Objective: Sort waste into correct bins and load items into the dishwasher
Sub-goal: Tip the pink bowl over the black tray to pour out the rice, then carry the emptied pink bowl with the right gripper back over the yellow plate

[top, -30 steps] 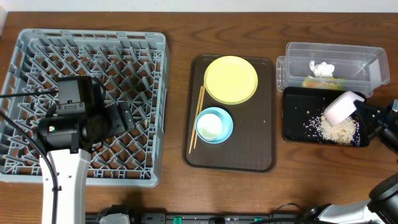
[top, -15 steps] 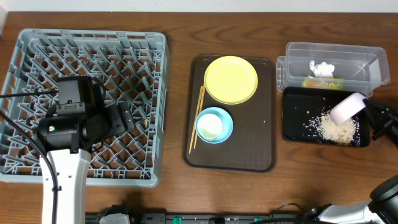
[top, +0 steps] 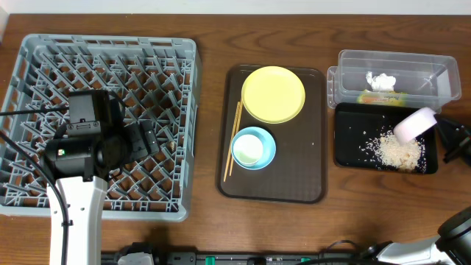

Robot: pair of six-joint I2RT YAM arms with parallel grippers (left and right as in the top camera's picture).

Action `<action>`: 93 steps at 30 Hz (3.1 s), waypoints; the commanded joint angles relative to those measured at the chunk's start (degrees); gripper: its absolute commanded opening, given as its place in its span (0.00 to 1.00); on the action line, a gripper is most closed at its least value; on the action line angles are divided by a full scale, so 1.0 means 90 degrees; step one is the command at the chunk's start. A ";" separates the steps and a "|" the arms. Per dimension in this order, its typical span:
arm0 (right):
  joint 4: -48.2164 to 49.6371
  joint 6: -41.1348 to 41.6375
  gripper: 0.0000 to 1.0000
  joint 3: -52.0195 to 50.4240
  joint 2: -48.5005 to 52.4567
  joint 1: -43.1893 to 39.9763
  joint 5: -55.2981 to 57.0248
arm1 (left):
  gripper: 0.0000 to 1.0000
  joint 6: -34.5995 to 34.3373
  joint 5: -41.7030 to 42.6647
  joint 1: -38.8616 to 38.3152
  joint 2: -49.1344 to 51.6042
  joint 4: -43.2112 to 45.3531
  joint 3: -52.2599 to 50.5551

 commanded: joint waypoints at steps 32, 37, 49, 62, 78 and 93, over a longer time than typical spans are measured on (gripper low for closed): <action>0.1421 -0.1802 0.01 -0.0019 0.0041 0.2873 -0.1304 | 0.93 -0.0034 -0.0032 0.0029 0.0007 0.0007 0.0141; 0.3033 -0.0714 0.01 -0.0019 0.0041 0.3650 -0.1248 | 0.93 -0.0032 -0.0032 0.0029 0.0007 0.0007 0.0141; 0.6292 0.0355 0.01 -0.0019 0.0041 0.5491 0.0187 | 0.93 -0.0034 -0.0034 0.0029 0.0007 0.0010 0.0141; 0.5984 -0.0792 0.01 0.0177 0.0041 0.6203 0.2980 | 0.93 -0.0032 -0.0034 0.0029 0.0007 0.0010 0.0141; 0.2237 -0.3072 0.01 0.2348 0.0041 0.6506 0.2982 | 0.93 -0.0032 -0.0034 0.0029 0.0007 0.0010 0.0141; -0.1778 -0.7065 0.01 0.2798 0.0044 0.8068 0.7077 | 0.93 -0.0034 -0.0034 0.0029 0.0007 0.0029 0.0141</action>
